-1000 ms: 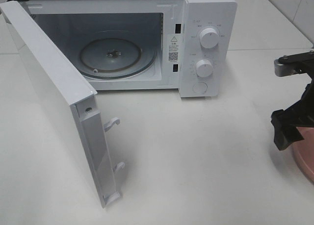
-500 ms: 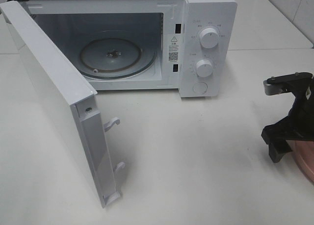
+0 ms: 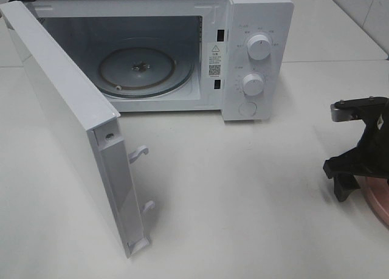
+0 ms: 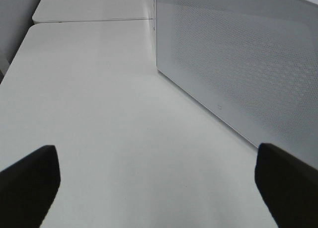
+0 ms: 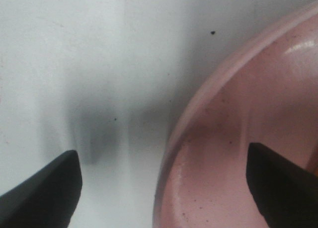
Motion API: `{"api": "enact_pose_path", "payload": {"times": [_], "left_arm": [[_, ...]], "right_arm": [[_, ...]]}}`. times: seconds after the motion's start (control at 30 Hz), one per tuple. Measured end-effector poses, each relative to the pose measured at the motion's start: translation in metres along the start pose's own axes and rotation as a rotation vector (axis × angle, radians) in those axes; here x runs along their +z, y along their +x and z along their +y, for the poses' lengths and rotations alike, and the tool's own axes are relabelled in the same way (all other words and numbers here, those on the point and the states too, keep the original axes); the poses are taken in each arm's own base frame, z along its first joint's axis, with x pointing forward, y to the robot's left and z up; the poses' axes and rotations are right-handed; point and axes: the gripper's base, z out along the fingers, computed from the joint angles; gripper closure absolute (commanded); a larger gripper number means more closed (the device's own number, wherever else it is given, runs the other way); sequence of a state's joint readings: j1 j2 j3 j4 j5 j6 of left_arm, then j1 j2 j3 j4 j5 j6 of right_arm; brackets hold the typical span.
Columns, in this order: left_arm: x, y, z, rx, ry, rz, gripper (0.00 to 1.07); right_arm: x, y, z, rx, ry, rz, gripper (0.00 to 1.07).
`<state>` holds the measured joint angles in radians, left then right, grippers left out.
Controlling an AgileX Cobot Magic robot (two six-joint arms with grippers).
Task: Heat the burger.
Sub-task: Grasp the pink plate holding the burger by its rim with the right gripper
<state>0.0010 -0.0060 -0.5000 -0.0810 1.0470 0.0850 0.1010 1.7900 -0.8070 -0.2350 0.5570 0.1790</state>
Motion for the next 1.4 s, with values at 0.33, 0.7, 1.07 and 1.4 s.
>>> {"api": "enact_pose_path", "payload": {"times": [0.33, 0.7, 1.07, 1.4], "left_arm": [[0.0000, 0.0000, 0.0000, 0.000, 0.000, 0.000, 0.07], [0.0000, 0.0000, 0.0000, 0.000, 0.000, 0.000, 0.07], [0.0000, 0.0000, 0.0000, 0.000, 0.000, 0.000, 0.07], [0.0000, 0.0000, 0.0000, 0.000, 0.000, 0.000, 0.07]], "right_arm": [[0.0036, -0.0018, 0.0009, -0.002, -0.005, -0.013, 0.40], [0.0037, -0.0016, 0.0006, 0.000, -0.004, -0.011, 0.85], [0.0037, -0.0004, 0.0004, 0.028, -0.002, 0.002, 1.07], [0.0027, -0.0008, -0.0027, 0.036, 0.017, -0.004, 1.07]]}}
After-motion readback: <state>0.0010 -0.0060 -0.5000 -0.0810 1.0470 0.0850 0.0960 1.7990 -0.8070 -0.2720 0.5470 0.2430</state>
